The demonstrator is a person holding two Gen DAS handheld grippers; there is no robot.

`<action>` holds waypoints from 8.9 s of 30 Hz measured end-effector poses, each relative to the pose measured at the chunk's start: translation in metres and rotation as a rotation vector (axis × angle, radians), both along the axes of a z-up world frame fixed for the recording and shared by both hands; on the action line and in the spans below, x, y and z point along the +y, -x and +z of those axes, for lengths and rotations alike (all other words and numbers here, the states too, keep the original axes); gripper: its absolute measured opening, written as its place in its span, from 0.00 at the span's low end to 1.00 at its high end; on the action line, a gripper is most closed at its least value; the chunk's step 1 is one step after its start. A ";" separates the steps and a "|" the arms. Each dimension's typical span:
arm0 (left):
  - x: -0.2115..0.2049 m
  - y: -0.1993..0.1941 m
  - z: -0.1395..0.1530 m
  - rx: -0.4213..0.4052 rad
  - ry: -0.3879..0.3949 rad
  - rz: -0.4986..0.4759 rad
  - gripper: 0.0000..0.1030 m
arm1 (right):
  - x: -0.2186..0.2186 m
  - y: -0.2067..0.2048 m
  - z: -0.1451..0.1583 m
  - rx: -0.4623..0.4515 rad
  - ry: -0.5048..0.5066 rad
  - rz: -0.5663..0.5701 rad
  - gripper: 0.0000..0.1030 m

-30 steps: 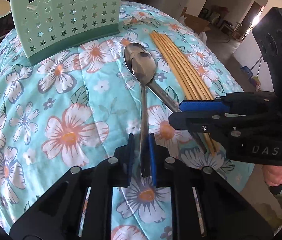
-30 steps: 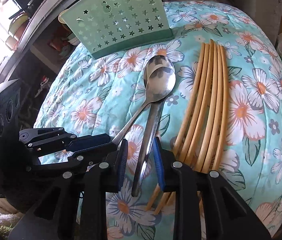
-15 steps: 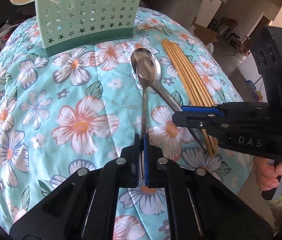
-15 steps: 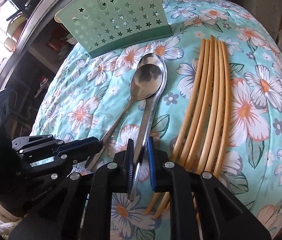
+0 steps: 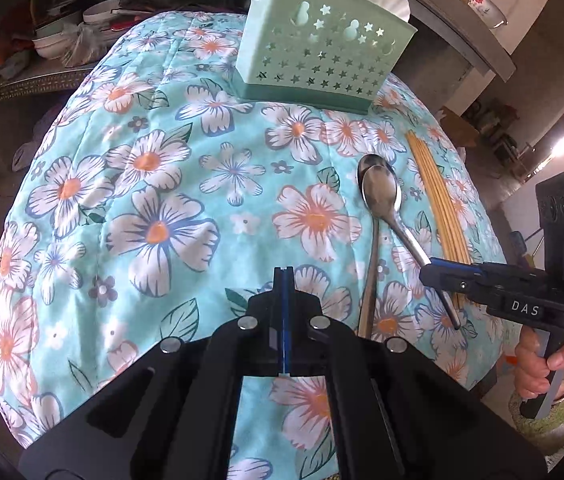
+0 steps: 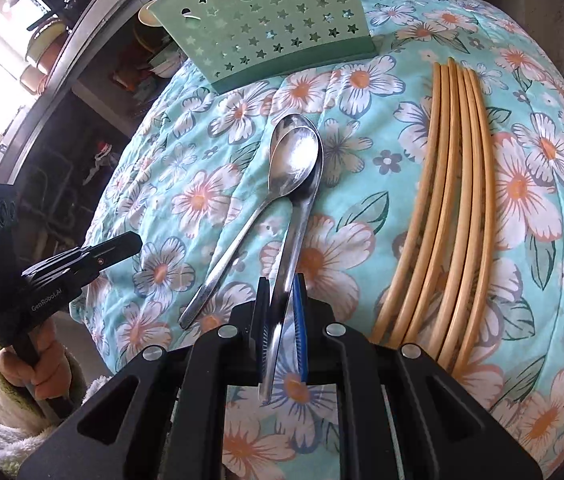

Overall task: Organize utensils
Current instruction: 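Grasp one metal spoon with the left tool while the right tool grasps the other, then lift both metal spoons up toward the mint-green holder with both tools, then insert both metal spoons into the holder and open both tools, then move both tools down to the bamboo chopsticks bundle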

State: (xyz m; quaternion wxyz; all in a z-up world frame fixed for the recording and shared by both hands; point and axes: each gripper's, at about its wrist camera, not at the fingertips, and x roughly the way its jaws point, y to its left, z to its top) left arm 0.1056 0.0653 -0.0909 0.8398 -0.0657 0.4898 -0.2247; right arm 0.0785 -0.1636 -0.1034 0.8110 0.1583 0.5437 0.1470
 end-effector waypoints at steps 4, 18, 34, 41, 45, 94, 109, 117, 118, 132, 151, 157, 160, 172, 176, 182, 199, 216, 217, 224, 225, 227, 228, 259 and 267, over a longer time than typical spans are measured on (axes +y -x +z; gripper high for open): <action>-0.014 0.002 0.008 -0.022 0.038 -0.075 0.01 | 0.005 0.005 0.000 0.013 -0.037 0.004 0.11; -0.086 -0.017 -0.025 0.030 -0.093 -0.236 0.09 | 0.003 -0.002 -0.012 0.048 -0.091 -0.019 0.10; -0.010 -0.019 -0.026 0.088 -0.011 0.017 0.05 | -0.006 -0.004 -0.016 0.062 -0.111 -0.010 0.06; 0.021 -0.020 -0.015 0.083 0.040 0.040 0.15 | 0.005 -0.011 0.003 0.012 -0.037 0.050 0.21; 0.028 -0.032 0.005 0.017 0.053 0.019 0.26 | -0.004 -0.023 0.019 -0.047 -0.015 0.048 0.33; -0.040 -0.099 -0.014 0.057 -0.093 -0.245 0.02 | -0.006 -0.093 0.022 -0.078 0.017 0.103 0.04; -0.018 -0.057 0.075 -0.207 -0.214 -0.122 0.02 | -0.025 -0.055 0.102 -0.336 0.165 -0.016 0.03; -0.006 -0.068 0.162 -0.381 -0.100 0.013 0.02 | -0.039 -0.037 0.138 -0.434 0.159 -0.071 0.03; -0.004 -0.070 0.175 -0.407 -0.078 0.030 0.01 | -0.041 -0.035 0.140 -0.438 0.157 -0.075 0.03; -0.006 -0.146 0.244 -0.583 -0.039 0.266 0.01 | -0.065 -0.033 0.129 -0.405 0.105 -0.119 0.03; -0.053 -0.195 0.139 -0.328 -0.105 0.115 0.04 | -0.081 -0.039 0.113 -0.353 0.075 -0.140 0.04; -0.048 -0.186 0.141 -0.336 -0.068 0.102 0.12 | -0.080 -0.040 0.114 -0.349 0.072 -0.139 0.04; -0.045 -0.180 0.146 -0.345 -0.052 0.103 0.19 | -0.080 -0.040 0.115 -0.350 0.072 -0.140 0.04; -0.010 -0.119 0.150 -0.396 -0.002 0.125 0.47 | -0.082 -0.071 0.191 -0.536 0.108 -0.187 0.04; 0.006 -0.094 0.135 -0.393 -0.029 0.148 0.58 | -0.082 -0.096 0.227 -0.629 0.122 -0.221 0.04; 0.032 -0.065 0.108 -0.351 -0.048 0.190 0.65 | -0.071 -0.141 0.264 -0.744 0.211 -0.269 0.04; 0.074 -0.042 0.071 -0.264 -0.024 0.269 0.66 | -0.023 -0.203 0.188 -0.674 0.433 -0.165 0.05; 0.053 -0.037 0.066 -0.251 0.012 0.194 0.66 | -0.073 -0.117 0.193 -0.589 0.022 -0.164 0.33; 0.052 -0.036 0.066 -0.248 0.014 0.189 0.66 | -0.079 -0.107 0.190 -0.572 0.007 -0.173 0.33; 0.028 -0.033 0.054 -0.205 0.030 0.111 0.66 | -0.121 -0.047 0.107 -0.306 -0.079 -0.280 0.33; 0.023 -0.032 0.052 -0.198 0.035 0.095 0.66 | -0.126 -0.039 0.089 -0.254 -0.079 -0.300 0.33; 0.010 -0.030 0.048 -0.176 0.050 0.056 0.66 | -0.134 -0.026 0.056 -0.177 -0.118 -0.329 0.31; 0.005 -0.030 0.045 -0.164 0.055 0.037 0.66 | -0.137 -0.020 0.038 -0.133 -0.143 -0.342 0.30; -0.172 -0.065 -0.049 0.285 0.247 -0.287 0.22 | -0.166 0.007 -0.044 -0.085 -0.428 -0.377 0.07; -0.181 -0.083 -0.064 0.380 0.323 -0.270 0.21 | -0.172 0.011 -0.050 -0.091 -0.477 -0.392 0.07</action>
